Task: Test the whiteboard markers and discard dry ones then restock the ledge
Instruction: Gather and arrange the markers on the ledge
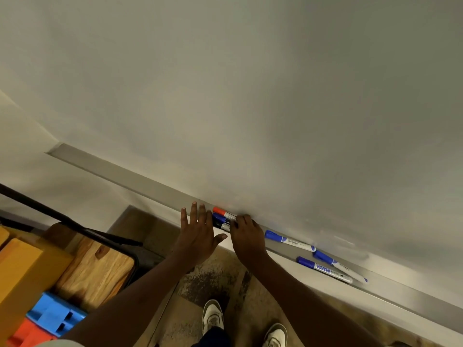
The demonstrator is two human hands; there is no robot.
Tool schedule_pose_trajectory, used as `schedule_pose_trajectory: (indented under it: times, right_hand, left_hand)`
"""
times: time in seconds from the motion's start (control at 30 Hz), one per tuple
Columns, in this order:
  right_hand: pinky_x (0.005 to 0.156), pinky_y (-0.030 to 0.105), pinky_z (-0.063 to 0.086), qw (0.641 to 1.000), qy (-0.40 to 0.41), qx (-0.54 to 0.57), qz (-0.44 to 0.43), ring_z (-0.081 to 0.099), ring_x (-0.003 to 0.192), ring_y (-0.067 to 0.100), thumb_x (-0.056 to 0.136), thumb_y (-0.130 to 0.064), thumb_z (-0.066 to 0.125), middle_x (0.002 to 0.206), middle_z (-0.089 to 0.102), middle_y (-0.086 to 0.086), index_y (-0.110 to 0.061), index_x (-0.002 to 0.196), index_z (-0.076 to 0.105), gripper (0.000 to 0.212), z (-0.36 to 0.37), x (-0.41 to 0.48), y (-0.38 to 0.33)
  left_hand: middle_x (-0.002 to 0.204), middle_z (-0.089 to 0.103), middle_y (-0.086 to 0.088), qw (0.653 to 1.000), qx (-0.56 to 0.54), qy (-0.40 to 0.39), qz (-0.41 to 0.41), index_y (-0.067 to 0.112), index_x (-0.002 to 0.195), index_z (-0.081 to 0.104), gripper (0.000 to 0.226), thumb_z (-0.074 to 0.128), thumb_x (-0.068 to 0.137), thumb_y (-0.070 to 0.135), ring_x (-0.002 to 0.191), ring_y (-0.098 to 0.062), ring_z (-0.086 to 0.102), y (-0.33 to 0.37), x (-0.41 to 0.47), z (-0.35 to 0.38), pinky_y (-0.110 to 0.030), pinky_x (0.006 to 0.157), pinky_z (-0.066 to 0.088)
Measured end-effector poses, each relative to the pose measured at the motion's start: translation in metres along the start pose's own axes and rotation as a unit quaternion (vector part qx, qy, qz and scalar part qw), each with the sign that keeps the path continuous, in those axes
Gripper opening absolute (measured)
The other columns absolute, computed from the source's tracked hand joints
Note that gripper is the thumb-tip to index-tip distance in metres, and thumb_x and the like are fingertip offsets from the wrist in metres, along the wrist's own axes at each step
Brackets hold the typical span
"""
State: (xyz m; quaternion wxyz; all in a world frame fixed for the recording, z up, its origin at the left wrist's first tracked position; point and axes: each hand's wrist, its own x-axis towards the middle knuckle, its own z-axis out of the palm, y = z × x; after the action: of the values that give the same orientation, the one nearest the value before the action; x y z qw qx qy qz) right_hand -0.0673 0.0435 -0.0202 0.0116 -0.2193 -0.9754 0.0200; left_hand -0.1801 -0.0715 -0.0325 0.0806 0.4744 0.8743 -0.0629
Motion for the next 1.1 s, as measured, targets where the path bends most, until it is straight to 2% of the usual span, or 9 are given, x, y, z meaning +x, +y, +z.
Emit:
schedule_pose_trajectory:
  times: [0.13,0.4,0.63,0.9,1.1]
  right_hand:
    - [0.072,0.035,0.057,1.000,0.018,0.010,-0.021,0.065,0.085,0.026,0.056,-0.017,0.091,0.089,0.068,0.011,-0.003,0.090,0.072,0.042,0.004,-0.003,0.002]
    - [0.072,0.033,0.057,0.999,0.014,0.012,-0.040,0.065,0.084,0.022,0.050,-0.020,0.093,0.086,0.070,0.007,-0.008,0.085,0.074,0.042,0.005,-0.002,0.007]
    - [0.073,0.033,0.055,0.998,0.035,0.035,-0.045,0.064,0.082,0.021,0.052,-0.018,0.091,0.084,0.070,0.004,-0.012,0.083,0.075,0.036,0.006,-0.002,0.007]
    - [0.079,0.034,0.053,0.998,0.049,0.040,-0.031,0.063,0.086,0.021,0.058,-0.019,0.089,0.086,0.070,0.002,-0.017,0.084,0.075,0.030,0.002,-0.005,0.012]
    - [0.080,0.038,0.053,0.995,0.080,0.061,0.006,0.062,0.093,0.023,0.067,-0.019,0.082,0.094,0.070,0.002,-0.019,0.084,0.074,0.019,-0.004,-0.028,0.034]
  left_hand:
    - [0.141,0.043,-0.027,1.000,-0.002,-0.007,0.007,-0.001,0.134,0.048,0.094,0.013,0.090,0.074,0.135,-0.047,0.031,-0.001,0.002,0.002,-0.067,0.108,0.017]
    - [0.138,0.046,-0.029,1.000,0.000,-0.022,0.017,0.002,0.129,0.054,0.092,0.010,0.090,0.072,0.133,-0.047,0.035,-0.004,0.003,0.004,-0.067,0.106,0.016]
    - [0.133,0.051,-0.028,0.999,-0.011,-0.029,0.015,0.003,0.122,0.060,0.091,0.007,0.091,0.071,0.128,-0.047,0.041,-0.009,0.001,0.003,-0.068,0.103,0.024]
    - [0.132,0.052,-0.028,0.998,-0.018,-0.048,0.022,-0.002,0.125,0.057,0.095,0.007,0.090,0.071,0.127,-0.046,0.044,-0.010,0.009,0.002,-0.063,0.106,0.017]
    - [0.124,0.058,-0.026,0.998,-0.057,-0.032,0.008,-0.006,0.124,0.054,0.093,0.011,0.092,0.070,0.123,-0.043,0.049,-0.003,0.017,0.000,-0.063,0.103,0.029]
